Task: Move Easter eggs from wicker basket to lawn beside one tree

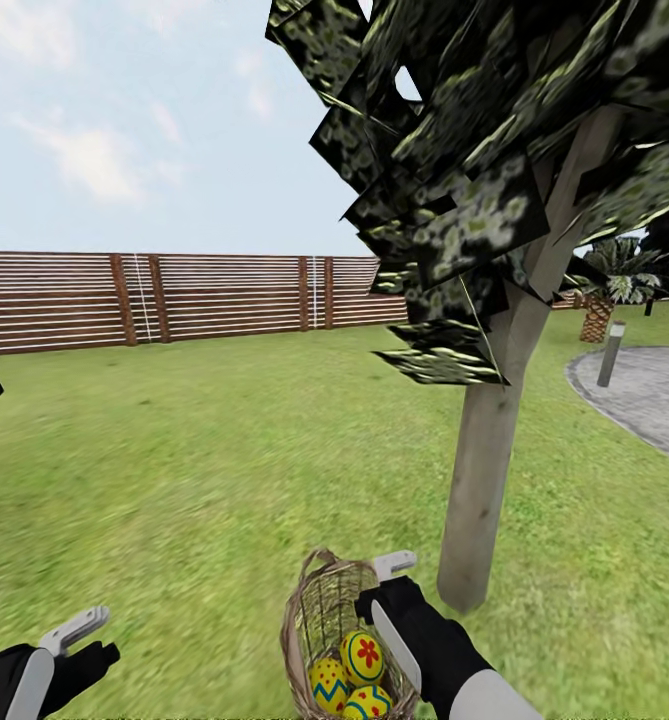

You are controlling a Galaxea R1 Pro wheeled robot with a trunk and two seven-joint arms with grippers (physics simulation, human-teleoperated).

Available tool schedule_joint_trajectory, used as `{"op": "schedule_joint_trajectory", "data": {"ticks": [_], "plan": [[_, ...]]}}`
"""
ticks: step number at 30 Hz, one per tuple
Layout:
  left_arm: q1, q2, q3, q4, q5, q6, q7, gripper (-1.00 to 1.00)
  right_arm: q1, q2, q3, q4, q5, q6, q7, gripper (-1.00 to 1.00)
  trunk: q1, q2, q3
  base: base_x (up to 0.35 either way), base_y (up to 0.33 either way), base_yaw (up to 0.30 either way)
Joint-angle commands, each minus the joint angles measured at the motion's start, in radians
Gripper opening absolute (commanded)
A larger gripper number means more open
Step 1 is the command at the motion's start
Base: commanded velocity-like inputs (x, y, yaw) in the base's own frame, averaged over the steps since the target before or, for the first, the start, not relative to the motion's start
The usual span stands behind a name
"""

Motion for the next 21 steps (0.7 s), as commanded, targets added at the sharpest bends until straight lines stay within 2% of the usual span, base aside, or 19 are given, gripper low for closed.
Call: {"op": "schedule_joint_trajectory", "data": {"ticks": [1, 12, 14, 18, 21], "plan": [[-0.001, 0.0, 0.001, -0.001, 0.01, 0.003, 0.008, 1.0, -0.001, 0.0, 0.003, -0.001, -0.01, 0.002, -0.01, 1.0, 0.004, -0.008, -0.004, 0.0, 0.001, 0.0], [-0.001, -0.001, 0.01, -0.002, 0.011, 0.012, 0.011, 1.0, -0.002, 0.0, 0.003, -0.003, -0.01, 0.016, -0.012, 1.0, 0.046, -0.085, -0.039, 0.0, 0.0, 0.0], [-0.001, -0.002, 0.011, -0.003, 0.011, 0.015, 0.011, 1.0, -0.014, 0.0, 0.003, -0.005, -0.01, 0.04, -0.012, 1.0, 0.054, -0.099, -0.045, 0.0, 0.0, 0.0], [-0.001, -0.003, 0.013, -0.003, 0.011, 0.017, 0.011, 1.0, -0.082, 0.0, 0.003, -0.006, -0.016, 0.166, -0.013, 1.0, 0.069, -0.127, -0.058, 0.0, 0.0, 0.0], [-0.001, -0.002, 0.014, -0.003, 0.011, 0.019, 0.011, 1.0, -0.117, 0.0, 0.003, -0.009, -0.051, 0.23, -0.014, 1.0, 0.081, -0.148, -0.067, 0.0, 0.0, 0.0]]}}
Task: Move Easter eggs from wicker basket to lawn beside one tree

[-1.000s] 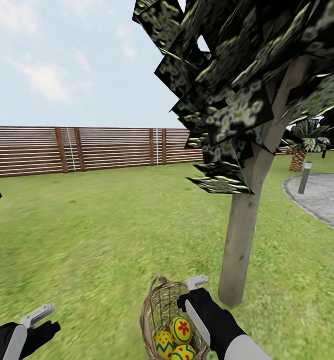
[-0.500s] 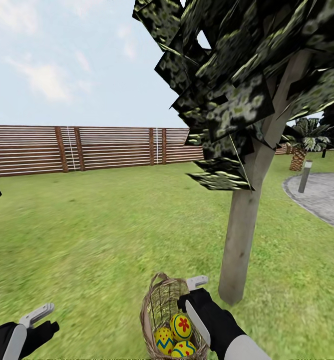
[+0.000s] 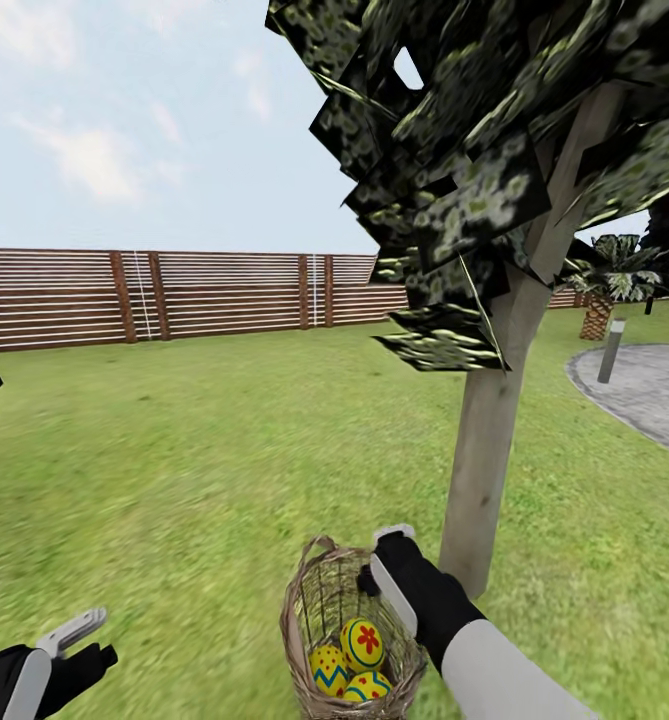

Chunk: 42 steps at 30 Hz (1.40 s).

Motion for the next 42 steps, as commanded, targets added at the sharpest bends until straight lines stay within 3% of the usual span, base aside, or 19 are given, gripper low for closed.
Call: {"op": "schedule_joint_trajectory", "data": {"ticks": [1, 6, 17, 26, 31, 39, 42], "plan": [[-0.001, 0.0, 0.001, -0.001, 0.011, 0.004, 0.009, 1.0, -0.006, 0.0, 0.002, 0.0, -0.022, 0.009, -0.011, 1.0, 0.004, -0.008, -0.004, 0.0, 0.0, 0.0], [-0.001, 0.002, 0.001, -0.001, 0.011, 0.006, 0.009, 1.0, -0.042, 0.0, 0.002, 0.006, -0.07, 0.031, -0.012, 1.0, 0.023, -0.043, -0.02, 0.0, 0.0, 0.0], [-0.001, 0.003, 0.003, -0.001, 0.015, 0.007, 0.008, 1.0, -0.1, 0.0, 0.002, 0.107, -0.084, 0.033, -0.012, 1.0, 0.065, -0.12, -0.055, 0.0, 0.0, 0.0], [-0.001, 0.003, 0.003, -0.001, 0.015, 0.008, 0.008, 1.0, -0.107, 0.0, 0.001, 0.129, -0.09, 0.026, -0.01, 1.0, 0.1, -0.183, -0.083, 0.0, 0.0, 0.0], [-0.001, 0.003, 0.009, -0.001, 0.016, 0.008, 0.008, 1.0, -0.107, 0.0, 0.002, 0.131, -0.121, 0.024, -0.01, 1.0, 0.119, -0.218, -0.098, 0.0, 0.0, 0.0], [-0.001, 0.002, 0.015, -0.002, 0.016, 0.008, 0.008, 1.0, -0.107, 0.0, 0.002, 0.128, -0.136, 0.024, -0.009, 1.0, 0.149, -0.274, -0.123, 0.0, 0.0, 0.0], [-0.001, 0.003, 0.016, -0.002, 0.016, 0.007, 0.008, 1.0, -0.107, 0.0, 0.002, 0.127, -0.137, 0.024, -0.01, 1.0, 0.149, -0.274, -0.123, 0.0, 0.0, 0.0]]}}
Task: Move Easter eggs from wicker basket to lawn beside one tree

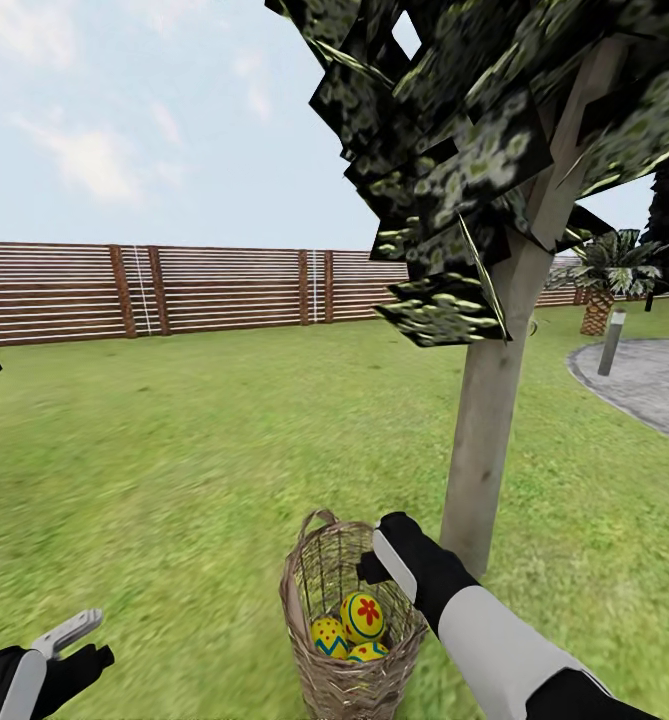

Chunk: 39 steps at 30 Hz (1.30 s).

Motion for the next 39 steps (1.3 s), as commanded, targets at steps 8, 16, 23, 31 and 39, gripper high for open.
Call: {"op": "schedule_joint_trajectory", "data": {"ticks": [8, 16, 23, 31, 39], "plan": [[-0.001, 0.001, 0.003, -0.001, 0.01, 0.001, 0.007, 1.0, -0.001, 0.0, 0.003, 0.0, -0.01, 0.002, -0.01, 1.0, 0.0, -0.001, -0.001, 0.002, 0.003, 0.0], [-0.001, 0.0, 0.019, -0.001, 0.011, 0.001, 0.003, 1.0, -0.001, 0.0, 0.003, 0.0, -0.01, 0.002, -0.009, 1.0, 0.0, -0.001, -0.001, 0.141, 0.191, 0.0], [-0.001, 0.0, 0.021, -0.001, 0.01, 0.0, 0.003, 1.0, -0.001, 0.0, 0.003, 0.001, -0.01, 0.002, -0.009, 1.0, 0.0, -0.001, -0.001, 0.176, 0.231, 0.0], [-0.001, 0.0, 0.02, -0.001, 0.006, -0.004, 0.006, 1.0, -0.001, 0.0, 0.002, 0.001, -0.01, 0.002, -0.009, 1.0, 0.0, -0.001, -0.001, 0.029, 0.036, 0.0], [-0.001, -0.001, 0.016, -0.001, 0.003, -0.006, 0.013, 1.0, -0.001, 0.0, 0.0, 0.004, -0.01, 0.001, -0.008, 1.0, 0.027, -0.05, -0.023, 0.002, 0.003, 0.0]]}}
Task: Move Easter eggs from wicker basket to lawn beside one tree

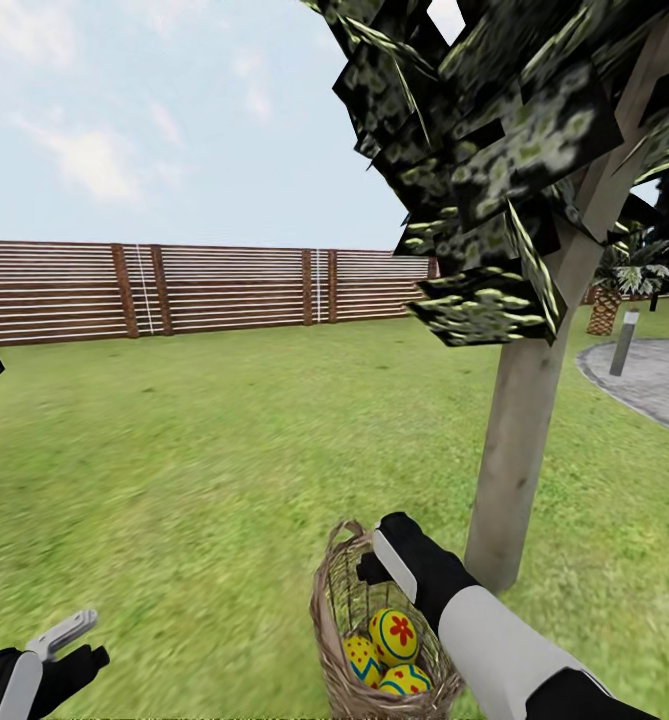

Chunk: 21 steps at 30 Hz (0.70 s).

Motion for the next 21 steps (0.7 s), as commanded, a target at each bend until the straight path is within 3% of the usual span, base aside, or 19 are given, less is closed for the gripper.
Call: {"op": "schedule_joint_trajectory", "data": {"ticks": [1, 8, 21], "plan": [[-0.001, 0.0, 0.0, -0.001, 0.01, 0.003, 0.009, 1.0, -0.001, 0.0, 0.003, 0.0, -0.009, 0.002, -0.009, 1.0, 0.004, -0.008, -0.004, 0.0, 0.0, 0.0], [-0.001, -0.001, 0.001, -0.001, 0.011, 0.003, 0.011, 1.0, -0.001, 0.0, 0.002, 0.0, -0.009, -0.002, -0.009, 1.0, 0.031, -0.057, -0.026, 0.0, 0.0, 0.0], [-0.001, 0.0, 0.003, -0.001, 0.011, 0.003, 0.012, 1.0, -0.001, 0.0, 0.001, 0.002, -0.009, -0.013, -0.009, 1.0, 0.036, -0.06, -0.077, 0.0, 0.0, 0.0]]}}
